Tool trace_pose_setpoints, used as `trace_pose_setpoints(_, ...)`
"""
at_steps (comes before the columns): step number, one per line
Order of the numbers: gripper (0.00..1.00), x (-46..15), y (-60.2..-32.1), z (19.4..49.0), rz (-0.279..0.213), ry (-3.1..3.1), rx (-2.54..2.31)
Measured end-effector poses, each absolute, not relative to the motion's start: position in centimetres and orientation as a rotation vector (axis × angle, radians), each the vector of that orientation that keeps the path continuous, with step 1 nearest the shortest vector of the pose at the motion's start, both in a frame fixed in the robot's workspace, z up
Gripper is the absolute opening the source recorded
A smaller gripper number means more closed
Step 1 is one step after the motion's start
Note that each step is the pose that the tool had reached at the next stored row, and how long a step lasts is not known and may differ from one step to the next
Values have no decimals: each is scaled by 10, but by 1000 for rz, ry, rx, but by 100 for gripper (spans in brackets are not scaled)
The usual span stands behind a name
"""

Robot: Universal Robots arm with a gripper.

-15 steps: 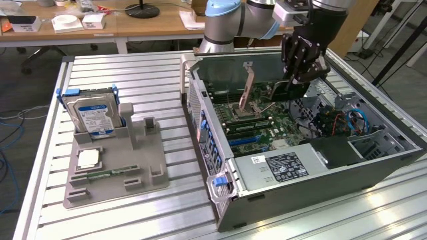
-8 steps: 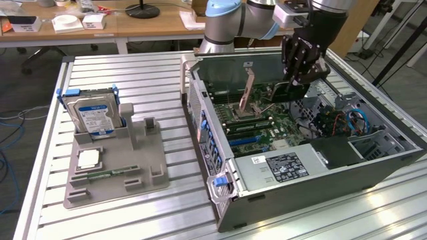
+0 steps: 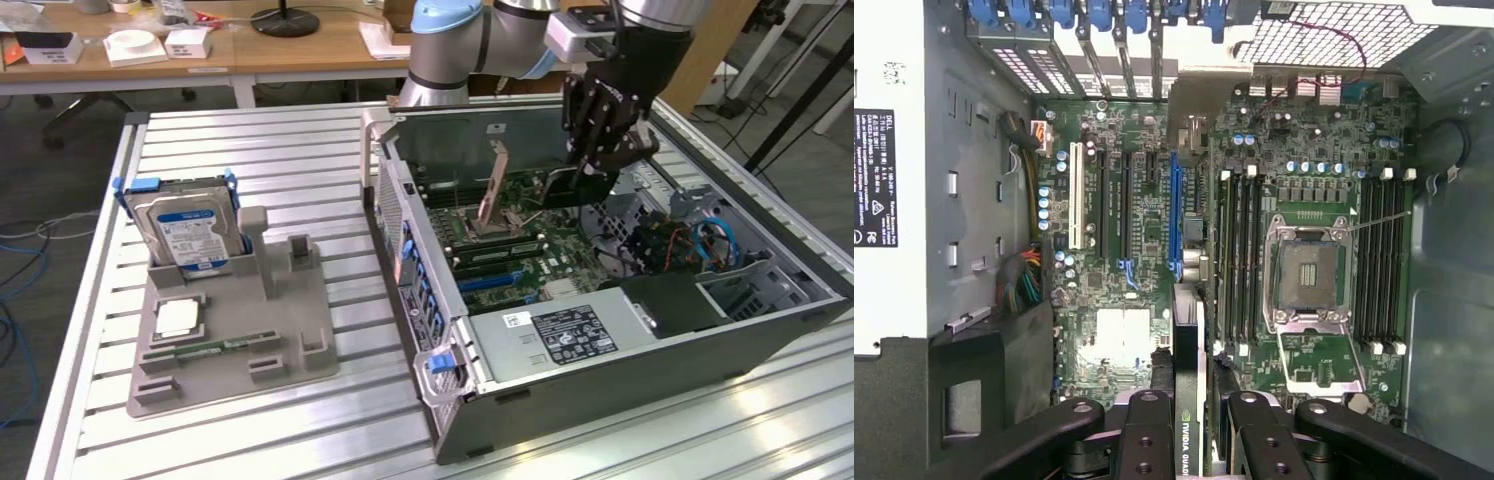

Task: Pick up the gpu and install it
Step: 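Insert the gpu into the slot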

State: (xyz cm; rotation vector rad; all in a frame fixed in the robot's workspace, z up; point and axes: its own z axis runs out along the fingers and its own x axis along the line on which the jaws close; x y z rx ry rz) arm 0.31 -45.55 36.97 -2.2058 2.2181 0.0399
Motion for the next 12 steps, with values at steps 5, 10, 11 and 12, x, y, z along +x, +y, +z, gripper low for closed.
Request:
trace_pose_setpoints(5,26,3,-456,367,40,2218,-2206)
trace_pose_setpoints(10,26,3,-457,364,40,2218,-2206)
trace_pose_setpoints(11,26,3,-457,364,40,2218,-2206)
trace_pose_setpoints(12,26,2,-457,364,40,2218,-2206)
